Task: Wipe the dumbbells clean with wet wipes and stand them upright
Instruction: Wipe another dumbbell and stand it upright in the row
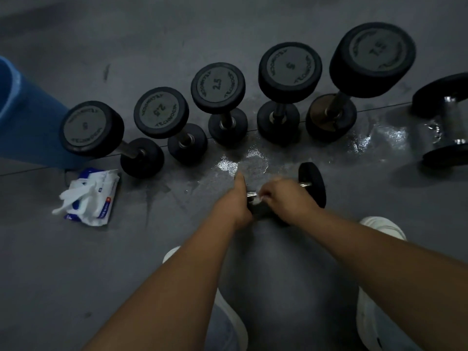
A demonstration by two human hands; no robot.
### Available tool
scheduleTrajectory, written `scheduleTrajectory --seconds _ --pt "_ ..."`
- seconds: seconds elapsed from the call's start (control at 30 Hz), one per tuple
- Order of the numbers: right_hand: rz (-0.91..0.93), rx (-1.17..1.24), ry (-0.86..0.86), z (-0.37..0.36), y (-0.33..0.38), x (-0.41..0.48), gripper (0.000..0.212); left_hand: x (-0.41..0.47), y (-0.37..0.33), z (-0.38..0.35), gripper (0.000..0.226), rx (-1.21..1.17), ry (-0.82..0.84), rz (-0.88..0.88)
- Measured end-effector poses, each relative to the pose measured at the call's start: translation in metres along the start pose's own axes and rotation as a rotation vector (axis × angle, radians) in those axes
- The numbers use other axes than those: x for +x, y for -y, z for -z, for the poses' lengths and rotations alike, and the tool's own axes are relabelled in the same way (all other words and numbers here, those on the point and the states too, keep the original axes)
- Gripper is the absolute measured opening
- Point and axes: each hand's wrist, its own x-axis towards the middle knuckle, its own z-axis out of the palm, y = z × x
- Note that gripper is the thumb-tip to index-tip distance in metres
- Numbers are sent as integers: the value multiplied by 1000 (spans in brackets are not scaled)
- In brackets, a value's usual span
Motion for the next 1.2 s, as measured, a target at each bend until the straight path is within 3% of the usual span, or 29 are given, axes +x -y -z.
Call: scheduleTrajectory --seconds 0.07,0.17,0.27,0.37,0.5,0.6,0.63,0.73,0.83,0.97,1.1,1.2 --pt "32 -2 -2 -1 5 -2 17 2 -2 6 116 -17 24 5" --pt "-8 -7 -162 -4 1 1 19 2 -6 16 122 -49 51 21" --pt "20 -17 -22 -2 7 -3 19 -2 -11 22 121 -96 77 6" --pt "-82 6 -183 1 -2 4 17 0 -12 24 127 -99 86 40" --pt "26 -35 112 2 12 -2 16 -3 -13 23 120 -123 90 22" --pt "-40 -27 -117 3 6 3 16 0 -12 22 126 -104 80 35" --pt "-35 -41 -118 3 8 4 17 0 -11 22 127 -101 81 38" --pt "42 -74 24 7 17 3 19 -1 -11 20 126 -96 78 23" --pt "-17 -43 -117 8 14 7 18 0 -10 21 128 -98 71 37" --pt "6 -70 55 5 21 6 16 -3 -11 20 125 -120 76 17" --pt "-78 -4 -78 4 13 7 17 0 -10 21 128 -106 84 55" --pt "-58 -59 93 2 18 0 16 -2 -12 21 124 -118 77 42"
